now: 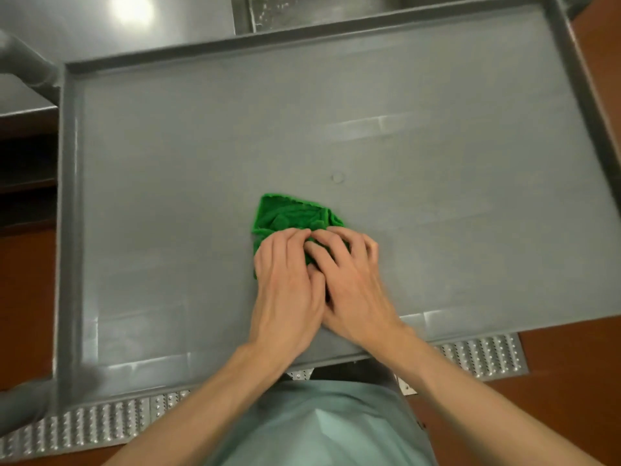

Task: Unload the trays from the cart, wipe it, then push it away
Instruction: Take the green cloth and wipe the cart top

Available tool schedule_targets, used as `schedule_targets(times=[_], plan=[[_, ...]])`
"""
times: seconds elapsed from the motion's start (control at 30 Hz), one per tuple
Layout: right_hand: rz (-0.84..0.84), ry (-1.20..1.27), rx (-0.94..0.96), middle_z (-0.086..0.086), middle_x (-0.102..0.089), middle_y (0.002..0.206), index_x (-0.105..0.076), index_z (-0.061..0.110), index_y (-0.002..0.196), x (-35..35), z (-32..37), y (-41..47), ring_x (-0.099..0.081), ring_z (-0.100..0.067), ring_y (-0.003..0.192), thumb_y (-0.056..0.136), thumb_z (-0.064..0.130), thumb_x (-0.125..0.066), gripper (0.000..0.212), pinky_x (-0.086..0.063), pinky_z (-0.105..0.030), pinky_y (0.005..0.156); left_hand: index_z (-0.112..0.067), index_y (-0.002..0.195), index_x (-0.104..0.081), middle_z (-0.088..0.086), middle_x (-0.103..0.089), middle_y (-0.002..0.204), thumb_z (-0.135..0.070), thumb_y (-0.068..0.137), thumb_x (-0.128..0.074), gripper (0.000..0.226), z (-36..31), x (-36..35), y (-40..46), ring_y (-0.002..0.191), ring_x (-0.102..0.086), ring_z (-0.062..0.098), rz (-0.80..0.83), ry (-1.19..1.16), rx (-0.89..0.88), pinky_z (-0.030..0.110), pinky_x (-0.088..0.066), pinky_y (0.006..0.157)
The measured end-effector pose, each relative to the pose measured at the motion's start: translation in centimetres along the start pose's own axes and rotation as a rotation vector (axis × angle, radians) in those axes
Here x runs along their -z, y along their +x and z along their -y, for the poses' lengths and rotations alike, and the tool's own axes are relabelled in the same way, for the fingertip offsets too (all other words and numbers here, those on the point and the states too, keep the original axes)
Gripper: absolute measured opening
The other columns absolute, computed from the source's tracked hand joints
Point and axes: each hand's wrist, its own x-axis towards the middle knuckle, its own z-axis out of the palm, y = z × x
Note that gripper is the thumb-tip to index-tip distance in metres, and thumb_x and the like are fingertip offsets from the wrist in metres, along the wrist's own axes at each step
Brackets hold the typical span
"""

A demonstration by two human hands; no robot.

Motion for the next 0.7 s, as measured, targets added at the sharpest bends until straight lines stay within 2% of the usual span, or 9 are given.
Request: schedule_targets(times=[0.23,0.5,0.7], plan=[[-0.099,-0.020,-0.137,-0.009,-0.059,0.130,-0.062,0.007,0.122,2.9,-4.8,-3.2,-0.047,-0.029,0.124,0.079,0.016,-0.068,0.044,-0.033,-0.042,0.100,-0.001,0.124,-0.054,0.013,-0.055,0.123,-0.015,0.081,-0.040,0.047,-5.2,-3.5,1.1,0.116,-0.050,0.028,0.097,0.016,-0.166,0.043,-0.034,0.106],[-0.164,-0.009,-0.258,-0.008,-0.053,0.135,-0.056,0.008,0.128,5.2,-9.7,-5.3,-0.042,-0.028,0.125,0.086,0.026,-0.052,0.046,-0.033,-0.044,0.101,0.000,0.121,-0.057,0.015,-0.060,0.118,-0.018,0.082,-0.041,0.046,-10.0,-7.5,3.3,0.112,-0.053,0.030,0.137,0.054,-0.324,0.043,-0.036,0.106],[-0.237,-0.057,-0.372,-0.011,-0.049,0.134,-0.053,0.001,0.131,7.4,-14.3,-6.9,-0.041,-0.031,0.122,0.084,0.014,-0.061,0.050,-0.034,-0.046,0.103,-0.003,0.113,-0.058,0.011,-0.058,0.106,-0.019,0.082,-0.049,0.036,-14.6,-10.5,5.3,0.099,-0.050,0.027,0.142,0.139,-0.513,0.041,-0.039,0.097]])
